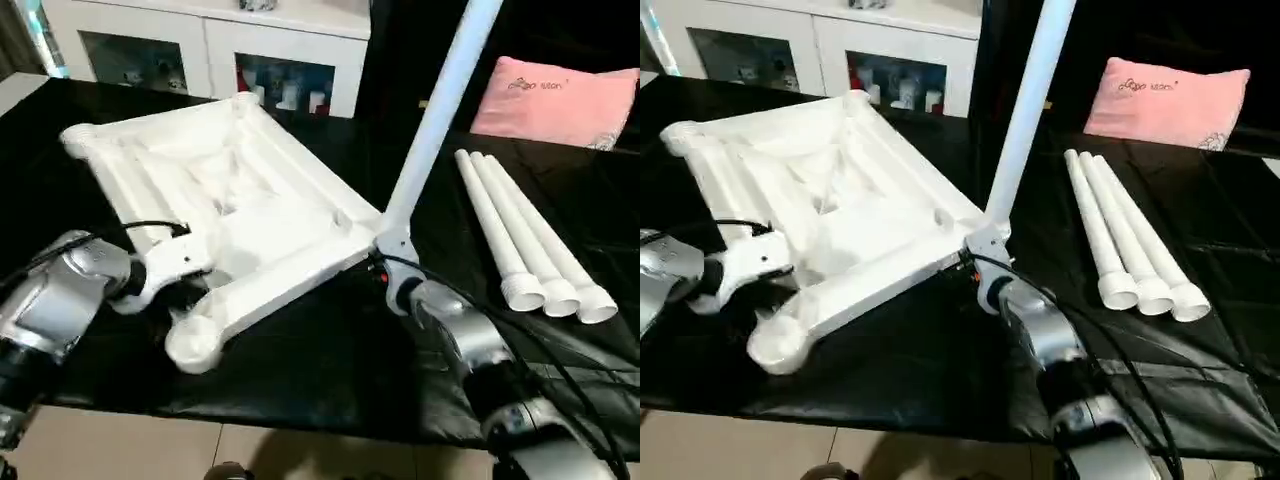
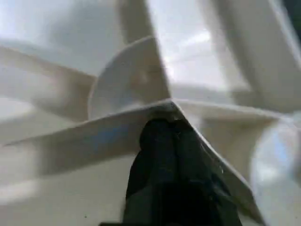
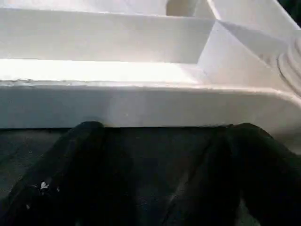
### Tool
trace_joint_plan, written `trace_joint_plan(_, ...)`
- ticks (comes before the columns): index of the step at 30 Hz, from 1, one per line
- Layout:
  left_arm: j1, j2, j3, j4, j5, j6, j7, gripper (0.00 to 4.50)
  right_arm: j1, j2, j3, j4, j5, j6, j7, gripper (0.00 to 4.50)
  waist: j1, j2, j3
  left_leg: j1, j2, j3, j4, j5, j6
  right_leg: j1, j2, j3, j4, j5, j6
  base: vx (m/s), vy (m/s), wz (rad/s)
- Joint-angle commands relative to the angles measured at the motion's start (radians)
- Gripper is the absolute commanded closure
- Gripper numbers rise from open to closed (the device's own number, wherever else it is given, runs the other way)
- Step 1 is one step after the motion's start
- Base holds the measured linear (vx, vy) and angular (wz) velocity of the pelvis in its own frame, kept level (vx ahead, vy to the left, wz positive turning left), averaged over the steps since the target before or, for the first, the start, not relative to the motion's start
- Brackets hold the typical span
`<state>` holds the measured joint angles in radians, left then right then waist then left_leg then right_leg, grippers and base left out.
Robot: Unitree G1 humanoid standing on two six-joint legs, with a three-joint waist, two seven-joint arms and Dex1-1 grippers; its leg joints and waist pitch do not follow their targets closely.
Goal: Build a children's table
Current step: Rotate table base
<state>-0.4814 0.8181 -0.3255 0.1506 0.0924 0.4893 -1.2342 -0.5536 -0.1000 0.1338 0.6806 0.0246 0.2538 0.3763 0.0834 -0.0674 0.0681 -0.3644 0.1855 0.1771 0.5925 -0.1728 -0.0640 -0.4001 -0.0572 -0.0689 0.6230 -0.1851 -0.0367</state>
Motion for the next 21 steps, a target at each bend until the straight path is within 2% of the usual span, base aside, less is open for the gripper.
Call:
trace_joint_plan(1,0.010,-0.028,-0.040,-0.083,-0.070,0.013,-0.071,4.44,-0.034,0.012,-0.003,0.046,-0.013,-0.028,-0.010,0.00,-0.006,0.030,-0.063,0.024,0.049,-0.020,-0.080,-0.289,-0.076,0.040,-0.094,0.063,-0.078,-0.271,-0.173,0.000,0.000,0.00)
trace_joint_plan(4,0.021,-0.078,-0.053,-0.146,-0.136,0.041,-0.121,4.44,-0.080,0.024,-0.006,0.105,-0.015,-0.054,-0.016,0.00,-0.012,0.030,-0.065,0.021,0.048,-0.019,-0.078,-0.264,-0.074,0.041,-0.092,0.063,-0.075,-0.253,-0.179,0.000,0.000,0.00)
trace_joint_plan(10,-0.007,-0.157,-0.069,-0.136,-0.149,0.042,-0.098,4.44,-0.117,0.032,-0.012,0.155,-0.017,-0.081,-0.024,0.00,-0.026,0.024,-0.072,0.011,0.044,-0.015,-0.071,-0.209,-0.059,0.051,-0.088,0.062,-0.065,-0.178,-0.189,0.000,0.000,0.00)
trace_joint_plan(11,-0.022,-0.198,-0.074,-0.102,-0.128,0.005,-0.062,4.44,-0.123,0.033,-0.013,0.164,-0.018,-0.089,-0.027,0.00,-0.028,0.025,-0.073,0.008,0.043,-0.016,-0.070,-0.194,-0.054,0.054,-0.088,0.062,-0.064,-0.163,-0.192,0.000,0.000,0.00)
trace_joint_plan(12,-0.032,-0.223,-0.074,-0.079,-0.115,-0.016,-0.035,4.44,-0.125,0.033,-0.013,0.168,-0.020,-0.093,-0.030,0.00,-0.029,0.027,-0.072,0.010,0.042,-0.014,-0.068,-0.197,-0.051,0.051,-0.085,0.062,-0.066,-0.163,-0.190,0.000,0.000,0.00)
trace_joint_plan(13,-0.035,-0.230,-0.074,-0.070,-0.110,-0.021,-0.025,4.44,-0.126,0.033,-0.013,0.170,-0.021,-0.094,-0.030,0.00,-0.031,0.024,-0.072,0.009,0.043,-0.014,-0.069,-0.198,-0.048,0.053,-0.084,0.062,-0.066,-0.164,-0.190,0.000,0.000,0.00)
trace_joint_plan(16,-0.106,-0.350,-0.064,0.106,-0.026,-0.102,0.181,4.44,-0.134,0.024,-0.016,0.186,-0.035,-0.117,-0.039,0.00,-0.031,0.025,-0.072,0.011,0.041,-0.013,-0.067,-0.215,-0.043,0.052,-0.081,0.061,-0.075,-0.198,-0.176,0.000,0.000,0.00)
trace_joint_plan(17,-0.106,-0.350,-0.064,0.106,-0.026,-0.102,0.181,4.44,-0.134,0.024,-0.016,0.186,-0.035,-0.117,-0.039,0.00,-0.029,0.024,-0.074,0.012,0.043,-0.014,-0.066,-0.217,-0.044,0.052,-0.084,0.061,-0.074,-0.198,-0.174,0.000,0.000,0.00)
trace_joint_plan(18,-0.156,-0.408,-0.055,0.215,0.009,-0.131,0.313,4.44,-0.128,0.002,-0.030,0.166,-0.035,-0.118,-0.044,0.00,-0.027,0.027,-0.074,0.012,0.041,-0.015,-0.066,-0.221,-0.041,0.053,-0.082,0.059,-0.075,-0.206,-0.165,0.000,0.000,0.00)
trace_joint_plan(21,-0.179,-0.441,-0.045,0.264,0.014,-0.141,0.377,4.44,-0.124,-0.022,-0.046,0.138,-0.030,-0.115,-0.049,0.00,-0.027,0.026,-0.077,0.008,0.042,-0.018,-0.065,-0.204,-0.034,0.058,-0.085,0.059,-0.072,-0.183,-0.167,0.000,0.000,0.00)
